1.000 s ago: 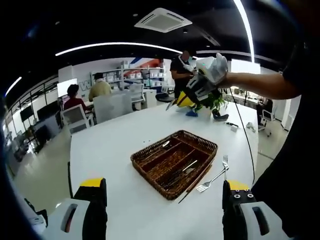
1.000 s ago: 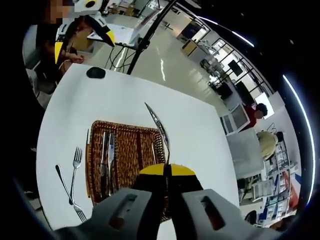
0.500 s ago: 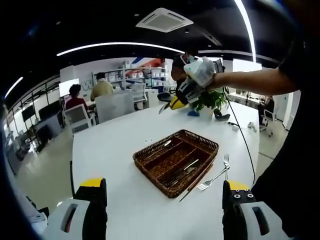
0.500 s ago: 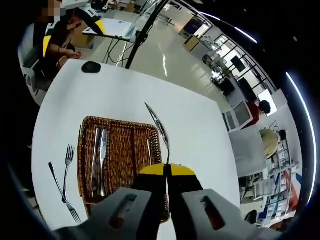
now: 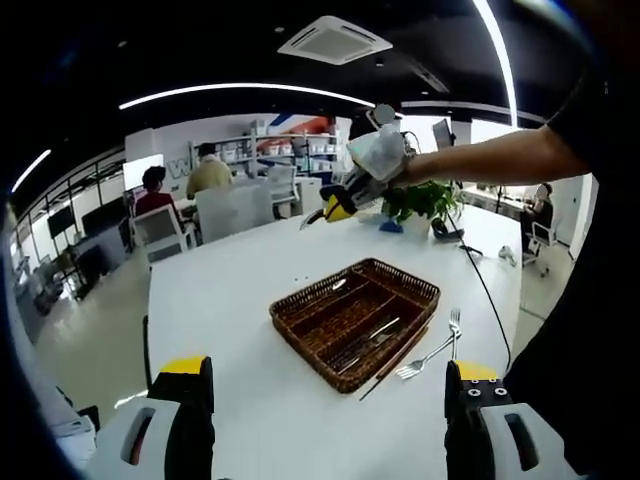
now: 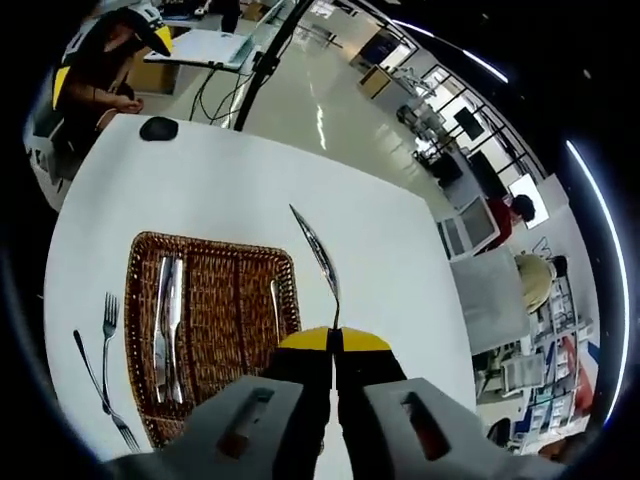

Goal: Arrange the knives, forks, and spoons in their matching storage slots by inserting each utensil handle-first until every utensil is classified and aligned in the correct compartment

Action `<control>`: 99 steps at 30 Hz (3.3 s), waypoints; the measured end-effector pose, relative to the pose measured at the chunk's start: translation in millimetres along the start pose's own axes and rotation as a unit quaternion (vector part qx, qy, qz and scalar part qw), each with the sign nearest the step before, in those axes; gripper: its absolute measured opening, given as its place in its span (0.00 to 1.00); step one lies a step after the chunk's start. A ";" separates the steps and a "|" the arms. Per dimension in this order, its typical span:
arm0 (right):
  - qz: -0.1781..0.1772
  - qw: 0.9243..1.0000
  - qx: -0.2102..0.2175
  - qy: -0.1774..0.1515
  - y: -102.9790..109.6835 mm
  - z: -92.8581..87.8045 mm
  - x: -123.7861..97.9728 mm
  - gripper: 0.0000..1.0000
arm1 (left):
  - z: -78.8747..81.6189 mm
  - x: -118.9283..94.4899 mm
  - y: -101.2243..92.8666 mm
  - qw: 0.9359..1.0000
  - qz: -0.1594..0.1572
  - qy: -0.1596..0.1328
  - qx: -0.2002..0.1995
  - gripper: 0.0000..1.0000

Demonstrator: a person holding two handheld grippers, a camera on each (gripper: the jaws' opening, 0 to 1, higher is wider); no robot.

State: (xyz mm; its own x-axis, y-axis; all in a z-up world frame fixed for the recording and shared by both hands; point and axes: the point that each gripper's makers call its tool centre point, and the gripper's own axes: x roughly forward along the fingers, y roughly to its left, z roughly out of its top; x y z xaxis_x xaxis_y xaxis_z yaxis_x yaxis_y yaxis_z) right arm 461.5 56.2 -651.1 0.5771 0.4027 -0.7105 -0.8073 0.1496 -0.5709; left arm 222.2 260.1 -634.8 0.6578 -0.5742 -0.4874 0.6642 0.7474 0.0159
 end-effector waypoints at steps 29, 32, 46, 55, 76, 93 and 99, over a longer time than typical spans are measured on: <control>0.026 1.000 0.012 0.009 -3.7 -18.7 55.2 0.00 | -11.7 19.5 23.6 1.000 0.007 0.011 -0.023 1.00; 0.027 1.000 0.012 0.007 1.3 -19.8 60.1 0.00 | -10.3 27.1 23.6 1.000 0.003 0.012 -0.019 1.00; 0.009 1.000 0.020 0.000 21.7 -30.0 79.6 0.00 | -12.1 44.0 16.8 0.999 -0.005 0.014 -0.033 1.00; -0.002 1.000 0.021 -0.006 27.1 -31.7 85.6 0.00 | -14.4 44.5 17.4 0.999 -0.001 0.014 -0.040 1.00; -0.001 1.000 0.007 0.012 51.2 -39.5 107.8 0.00 | -32.7 26.6 22.0 0.998 0.016 0.015 -0.059 1.00; 0.025 0.999 0.006 0.034 71.4 -52.1 132.0 0.00 | -35.5 10.9 8.5 0.997 0.036 0.022 -0.069 1.00; 0.033 0.999 -0.001 0.041 77.3 -58.0 141.2 0.00 | -39.8 6.7 6.5 0.996 0.041 0.032 -0.071 1.00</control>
State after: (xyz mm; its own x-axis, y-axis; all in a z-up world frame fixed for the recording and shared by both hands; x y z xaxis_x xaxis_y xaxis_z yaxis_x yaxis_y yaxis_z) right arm 487.7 72.3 -819.4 0.5304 0.3370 -0.7779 -0.8439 0.1231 -0.5222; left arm 216.8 274.4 -672.8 0.6814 -0.4902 -0.5435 0.5491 0.8334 -0.0631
